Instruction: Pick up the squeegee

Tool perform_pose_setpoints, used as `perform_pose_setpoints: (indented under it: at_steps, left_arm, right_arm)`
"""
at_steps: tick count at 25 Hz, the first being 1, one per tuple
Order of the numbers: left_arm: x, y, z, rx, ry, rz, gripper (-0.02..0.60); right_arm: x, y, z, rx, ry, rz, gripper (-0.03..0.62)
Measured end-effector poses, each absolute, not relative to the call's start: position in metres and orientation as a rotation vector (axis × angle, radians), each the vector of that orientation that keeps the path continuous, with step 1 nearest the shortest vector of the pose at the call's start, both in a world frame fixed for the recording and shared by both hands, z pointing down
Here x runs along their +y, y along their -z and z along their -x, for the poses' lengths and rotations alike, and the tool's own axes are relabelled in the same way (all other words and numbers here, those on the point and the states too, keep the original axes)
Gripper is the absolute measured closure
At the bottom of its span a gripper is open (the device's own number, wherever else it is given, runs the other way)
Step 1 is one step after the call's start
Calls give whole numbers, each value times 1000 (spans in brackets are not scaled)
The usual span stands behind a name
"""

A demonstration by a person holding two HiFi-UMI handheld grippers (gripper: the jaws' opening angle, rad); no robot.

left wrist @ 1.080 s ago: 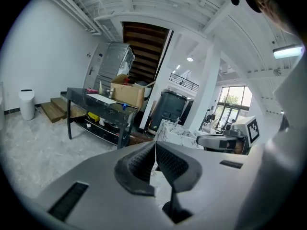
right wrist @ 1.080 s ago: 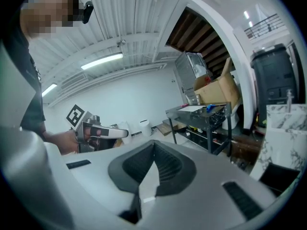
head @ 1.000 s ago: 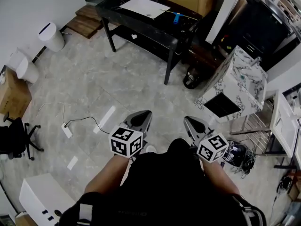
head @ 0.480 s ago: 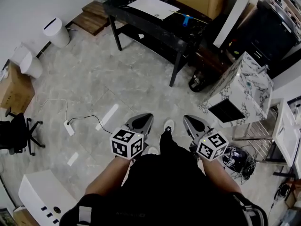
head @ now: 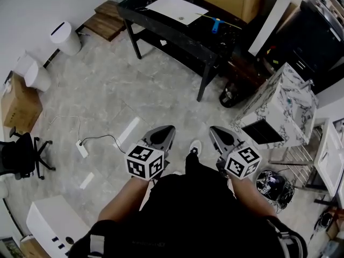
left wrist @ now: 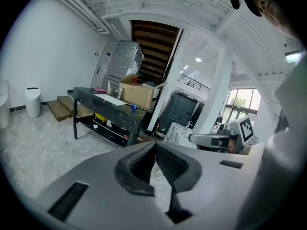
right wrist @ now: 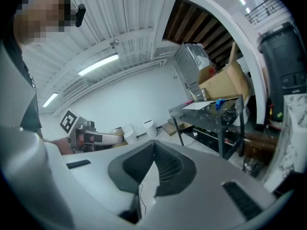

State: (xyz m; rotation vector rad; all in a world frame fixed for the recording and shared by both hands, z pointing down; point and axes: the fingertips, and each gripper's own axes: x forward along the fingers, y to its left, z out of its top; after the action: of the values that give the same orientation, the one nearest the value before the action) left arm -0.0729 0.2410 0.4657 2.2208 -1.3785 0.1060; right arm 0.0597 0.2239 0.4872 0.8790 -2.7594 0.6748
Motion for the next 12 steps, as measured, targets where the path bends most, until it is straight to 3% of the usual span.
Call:
perform_pose_setpoints:
  at_steps: [12]
  left_arm:
    - [144, -461, 54, -1355, -148, -2238, 564]
  right_arm:
    - [134, -495, -90, -2745, -743, -979, 585]
